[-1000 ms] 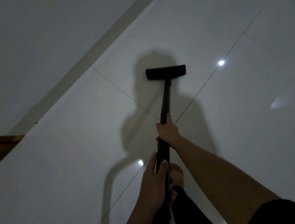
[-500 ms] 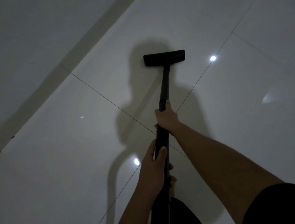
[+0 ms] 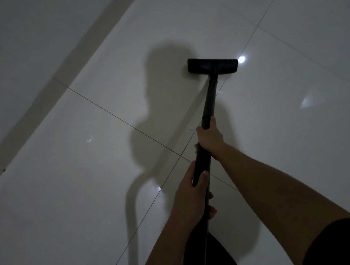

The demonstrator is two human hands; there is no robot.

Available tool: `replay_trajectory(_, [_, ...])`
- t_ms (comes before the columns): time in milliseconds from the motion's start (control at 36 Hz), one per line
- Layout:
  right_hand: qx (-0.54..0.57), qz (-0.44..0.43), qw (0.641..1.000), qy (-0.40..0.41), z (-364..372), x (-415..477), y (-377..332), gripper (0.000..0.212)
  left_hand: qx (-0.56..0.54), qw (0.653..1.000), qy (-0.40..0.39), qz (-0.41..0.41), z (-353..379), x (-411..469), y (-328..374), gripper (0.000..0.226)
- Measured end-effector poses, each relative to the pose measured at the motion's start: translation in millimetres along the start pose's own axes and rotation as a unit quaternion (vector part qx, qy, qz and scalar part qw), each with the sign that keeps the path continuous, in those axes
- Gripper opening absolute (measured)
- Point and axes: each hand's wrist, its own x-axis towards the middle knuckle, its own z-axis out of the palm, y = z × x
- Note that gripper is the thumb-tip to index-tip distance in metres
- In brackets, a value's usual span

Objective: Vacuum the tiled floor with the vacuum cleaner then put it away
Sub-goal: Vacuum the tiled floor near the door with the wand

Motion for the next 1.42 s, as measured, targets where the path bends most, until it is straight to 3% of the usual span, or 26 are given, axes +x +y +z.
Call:
replay_trajectory(389, [0.043,0.041,0.998,0.029,-11.5,-22.3,55.3,0.064,0.013,0.999,-0.037,-0.028,8.6,-21.5,-40.1,0.04])
replay_trajectory(917, [0.087,0.048,0.995,-0.024,76.5,-110.7,109.2,0.068,0.06,0.998,-0.016,-0.014,-63.8,-115.0,-95.7,0.032])
replay_trajectory(1111, [0.111,0.044,0.993,-0.021,108.0,-146.2,145.4,0.07,0.08,0.997,-0.002,-0.014,-85.6,-154.6,-133.3,0.04])
replay_trajectory(1417, [0.092,0.05,0.994,-0.038,123.9,-192.2,207.7,0.067,0.084,0.996,0.003,-0.014,-90.4,-207.9,-189.5,0.031])
